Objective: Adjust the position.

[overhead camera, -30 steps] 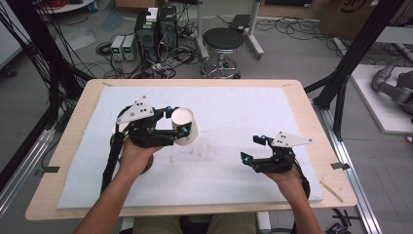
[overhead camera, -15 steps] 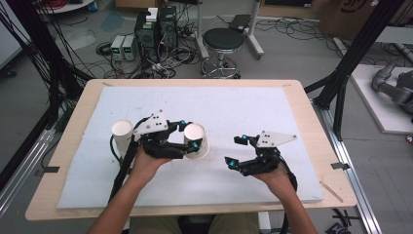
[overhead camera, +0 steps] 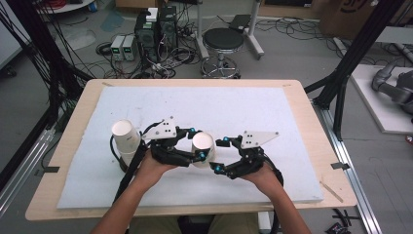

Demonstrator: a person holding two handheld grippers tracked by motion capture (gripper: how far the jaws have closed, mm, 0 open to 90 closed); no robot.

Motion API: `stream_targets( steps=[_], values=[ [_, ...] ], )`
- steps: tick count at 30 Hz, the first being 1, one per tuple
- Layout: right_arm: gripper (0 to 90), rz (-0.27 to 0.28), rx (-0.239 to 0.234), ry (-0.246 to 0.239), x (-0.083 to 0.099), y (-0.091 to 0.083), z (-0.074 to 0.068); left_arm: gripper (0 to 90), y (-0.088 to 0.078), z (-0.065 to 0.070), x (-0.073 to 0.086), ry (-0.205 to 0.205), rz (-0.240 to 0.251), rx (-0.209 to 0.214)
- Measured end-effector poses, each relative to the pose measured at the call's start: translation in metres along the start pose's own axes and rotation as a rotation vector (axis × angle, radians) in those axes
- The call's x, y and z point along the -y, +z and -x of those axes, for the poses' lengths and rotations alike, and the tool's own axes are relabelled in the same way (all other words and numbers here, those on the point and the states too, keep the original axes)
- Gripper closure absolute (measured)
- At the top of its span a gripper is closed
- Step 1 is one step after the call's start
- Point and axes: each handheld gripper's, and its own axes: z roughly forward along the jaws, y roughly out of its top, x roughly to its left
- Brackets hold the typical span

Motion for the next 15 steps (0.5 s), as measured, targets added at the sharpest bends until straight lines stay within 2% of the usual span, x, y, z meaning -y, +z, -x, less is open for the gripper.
stream_targets(
  steps=[5, 12, 13, 15],
  values=[
    [19.4, 0.002, -0.027, 0.006, 0.001, 0.005, -0.001, 36.0, 0.005, 0.002, 0.002, -0.005, 0.008, 0.033],
    [19.8, 0.002, -0.042, 0.008, 0.002, 0.009, -0.002, 36.1, 0.008, 0.003, 0.003, -0.009, 0.012, 0.057],
    [23.6, -0.001, -0.048, 0.005, 0.002, 0.01, -0.002, 36.1, 0.009, 0.004, 0.003, -0.018, 0.017, 0.071],
    [25.0, 0.001, -0.049, -0.001, 0.003, 0.011, -0.002, 36.1, 0.009, 0.003, 0.003, -0.011, 0.017, 0.074]
  ],
)
